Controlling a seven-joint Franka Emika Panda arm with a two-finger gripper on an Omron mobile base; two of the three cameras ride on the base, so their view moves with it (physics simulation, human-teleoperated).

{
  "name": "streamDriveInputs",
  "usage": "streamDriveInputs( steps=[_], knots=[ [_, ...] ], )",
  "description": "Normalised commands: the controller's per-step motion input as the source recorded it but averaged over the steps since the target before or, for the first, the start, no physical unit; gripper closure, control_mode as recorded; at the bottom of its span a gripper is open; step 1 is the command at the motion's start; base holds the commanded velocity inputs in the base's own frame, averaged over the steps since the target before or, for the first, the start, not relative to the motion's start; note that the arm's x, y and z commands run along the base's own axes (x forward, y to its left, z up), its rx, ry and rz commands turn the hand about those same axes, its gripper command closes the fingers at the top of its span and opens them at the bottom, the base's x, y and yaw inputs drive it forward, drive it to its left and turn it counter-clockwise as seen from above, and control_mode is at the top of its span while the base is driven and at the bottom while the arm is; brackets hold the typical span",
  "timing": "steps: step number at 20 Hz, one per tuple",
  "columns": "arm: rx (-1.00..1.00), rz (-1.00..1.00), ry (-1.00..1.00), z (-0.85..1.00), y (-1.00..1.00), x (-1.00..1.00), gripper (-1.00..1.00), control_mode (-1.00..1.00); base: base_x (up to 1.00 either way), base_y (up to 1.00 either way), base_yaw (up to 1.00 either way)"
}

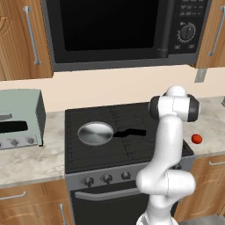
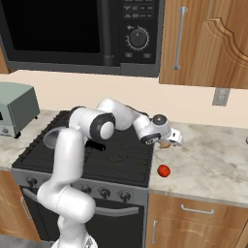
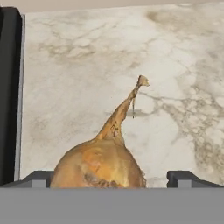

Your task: Place the pan on the front left burner on the stove. Then place the tomato and the onion in the pan and turn on the front left burner.

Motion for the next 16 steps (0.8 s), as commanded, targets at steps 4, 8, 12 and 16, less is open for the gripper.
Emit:
streamDriveInputs(
  steps=[4,8,12,16],
  knots=[
    [0.03,0.0,0.06,-0.24,-0.01,0.35,1.0,-1.0,0.0,0.0,0.0],
    [0.02,0.0,0.05,-0.24,0.0,0.04,1.0,-1.0,0.0,0.0,0.0],
    [0.0,-0.01,0.0,-0.04,0.03,-0.05,1.0,-1.0,0.0,0.0,0.0],
    [0.0,-0.04,-0.07,0.04,0.22,-0.48,1.0,-1.0,0.0,0.0,0.0]
  ],
)
